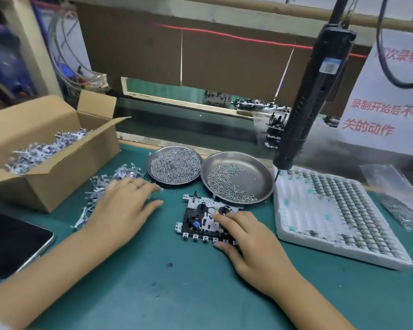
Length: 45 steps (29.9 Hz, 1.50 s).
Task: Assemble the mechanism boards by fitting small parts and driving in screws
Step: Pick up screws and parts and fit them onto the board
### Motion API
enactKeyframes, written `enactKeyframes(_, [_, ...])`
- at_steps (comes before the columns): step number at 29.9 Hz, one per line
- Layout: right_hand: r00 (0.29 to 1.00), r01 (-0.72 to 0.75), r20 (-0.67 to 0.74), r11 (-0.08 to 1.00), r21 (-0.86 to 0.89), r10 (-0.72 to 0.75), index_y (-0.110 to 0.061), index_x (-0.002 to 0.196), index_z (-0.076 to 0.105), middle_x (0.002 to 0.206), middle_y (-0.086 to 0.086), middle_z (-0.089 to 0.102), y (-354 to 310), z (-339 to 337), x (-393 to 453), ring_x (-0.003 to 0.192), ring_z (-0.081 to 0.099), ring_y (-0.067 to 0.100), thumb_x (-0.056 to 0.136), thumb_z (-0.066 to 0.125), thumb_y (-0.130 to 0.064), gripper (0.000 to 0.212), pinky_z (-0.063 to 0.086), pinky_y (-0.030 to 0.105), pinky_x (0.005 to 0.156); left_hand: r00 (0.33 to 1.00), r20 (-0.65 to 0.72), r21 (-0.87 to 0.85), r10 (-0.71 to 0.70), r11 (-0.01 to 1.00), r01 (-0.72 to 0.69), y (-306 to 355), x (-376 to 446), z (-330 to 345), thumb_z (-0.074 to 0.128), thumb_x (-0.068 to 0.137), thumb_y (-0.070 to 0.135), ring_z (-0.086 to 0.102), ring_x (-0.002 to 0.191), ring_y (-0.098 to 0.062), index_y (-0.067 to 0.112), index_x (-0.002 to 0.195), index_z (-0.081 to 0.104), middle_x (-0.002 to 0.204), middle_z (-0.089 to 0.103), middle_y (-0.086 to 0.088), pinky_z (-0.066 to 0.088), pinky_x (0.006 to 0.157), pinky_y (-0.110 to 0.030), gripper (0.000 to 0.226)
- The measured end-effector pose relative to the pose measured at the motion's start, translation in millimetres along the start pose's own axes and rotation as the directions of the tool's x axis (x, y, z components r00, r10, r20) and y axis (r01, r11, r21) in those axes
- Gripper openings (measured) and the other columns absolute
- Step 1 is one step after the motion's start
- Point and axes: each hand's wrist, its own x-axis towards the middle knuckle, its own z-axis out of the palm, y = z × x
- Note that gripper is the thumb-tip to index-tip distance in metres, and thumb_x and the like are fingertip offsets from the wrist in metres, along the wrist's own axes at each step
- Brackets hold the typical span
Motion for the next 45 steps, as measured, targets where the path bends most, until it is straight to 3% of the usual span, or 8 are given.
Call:
enactKeyframes(10, [1.000, -0.024, 0.017, 0.999, 0.044, 0.023, -0.013, 0.130, 0.055, 0.113, 0.002, 0.060, 1, 0, 0, 0.100, 0.059, 0.022, 0.088, 0.061, -0.034, 0.048, 0.052, 0.037, 0.080, 0.987, -0.138, 0.067, -0.076, 0.994, 0.086, -7, 15, 1, 0.059, 0.092, 0.020, 0.063, 0.088, -0.027, 0.017, 0.096, 0.073, 0.091, 0.073, -0.004, 0.026, 0.079, -0.037, 0.015])
enactKeyframes(17, [0.997, -0.047, -0.056, 0.995, 0.083, 0.052, -0.015, 0.126, 0.059, 0.113, -0.002, 0.061, 2, 0, 0, 0.103, 0.054, 0.014, 0.092, 0.050, -0.037, 0.041, 0.043, 0.028, 0.086, 0.957, -0.045, -0.541, -0.286, 0.813, 0.218, -3, 24, -23, 0.066, 0.087, 0.017, 0.056, 0.070, 0.012, 0.025, 0.097, 0.074, 0.077, 0.066, 0.018, 0.036, 0.061, 0.000, 0.015])
enactKeyframes(22, [0.930, -0.111, -0.275, 0.899, 0.423, 0.245, -0.012, 0.115, 0.064, 0.107, -0.005, 0.063, -3, 0, 5, 0.101, 0.058, 0.007, 0.094, 0.055, -0.021, 0.024, 0.044, 0.020, 0.089, 1.000, -0.011, -0.826, -0.003, 0.564, -0.007, 41, 13, -16, 0.068, 0.084, 0.019, 0.064, 0.080, 0.002, 0.037, 0.095, 0.069, 0.083, 0.072, 0.015, 0.043, 0.069, -0.007, 0.021])
enactKeyframes(26, [0.922, -0.192, -0.135, 0.731, 0.655, 0.363, -0.018, 0.117, 0.063, 0.111, -0.009, 0.066, -11, 0, 11, 0.108, 0.059, 0.009, 0.095, 0.051, -0.017, 0.026, 0.043, 0.018, 0.091, 0.951, -0.065, -0.826, 0.302, 0.518, -0.221, 67, 6, 3, 0.062, 0.085, -0.002, 0.061, 0.091, -0.007, 0.032, 0.107, 0.066, 0.091, 0.066, 0.015, 0.046, 0.082, -0.014, 0.041])
enactKeyframes(29, [0.934, -0.210, -0.098, 0.752, 0.625, 0.342, -0.030, 0.115, 0.061, 0.106, -0.010, 0.066, -10, 2, 11, 0.104, 0.059, 0.012, 0.093, 0.054, -0.016, 0.027, 0.045, 0.024, 0.091, 0.941, -0.085, -0.832, 0.328, 0.497, -0.248, 63, 7, 13, 0.057, 0.080, -0.020, 0.060, 0.089, -0.011, 0.024, 0.108, 0.067, 0.088, 0.064, 0.012, 0.046, 0.081, -0.014, 0.054])
enactKeyframes(32, [0.912, -0.224, -0.119, 0.722, 0.655, 0.391, -0.031, 0.105, 0.067, 0.097, -0.012, 0.069, -7, 4, 13, 0.096, 0.061, 0.013, 0.087, 0.061, -0.011, 0.027, 0.047, 0.026, 0.086, 0.945, -0.142, -0.801, 0.294, 0.526, -0.284, 59, 7, 19, 0.065, 0.083, 0.005, 0.061, 0.088, -0.013, 0.023, 0.104, 0.070, 0.088, 0.068, 0.013, 0.049, 0.080, -0.026, 0.028])
enactKeyframes(38, [0.844, -0.245, -0.207, 0.700, 0.671, 0.495, -0.023, 0.097, 0.072, 0.083, -0.014, 0.069, -4, 11, 15, 0.082, 0.060, 0.003, 0.080, 0.070, -0.005, 0.025, 0.044, 0.013, 0.078, 0.998, -0.046, -0.847, 0.039, 0.528, -0.059, 62, 4, 25, 0.069, 0.074, 0.034, 0.064, 0.084, -0.012, 0.035, 0.090, 0.072, 0.083, 0.070, 0.009, 0.049, 0.080, -0.025, 0.016])
enactKeyframes(45, [0.846, -0.312, -0.162, 0.718, 0.622, 0.508, -0.017, 0.100, 0.074, 0.079, -0.006, 0.066, -5, 15, 14, 0.081, 0.057, 0.008, 0.080, 0.073, -0.006, 0.022, 0.046, 0.015, 0.075, 0.982, 0.188, -0.869, -0.016, 0.464, 0.174, 55, 5, 29, 0.079, 0.073, 0.016, 0.068, 0.073, -0.001, 0.028, 0.085, 0.074, 0.076, 0.073, 0.010, 0.052, 0.073, -0.015, 0.017])
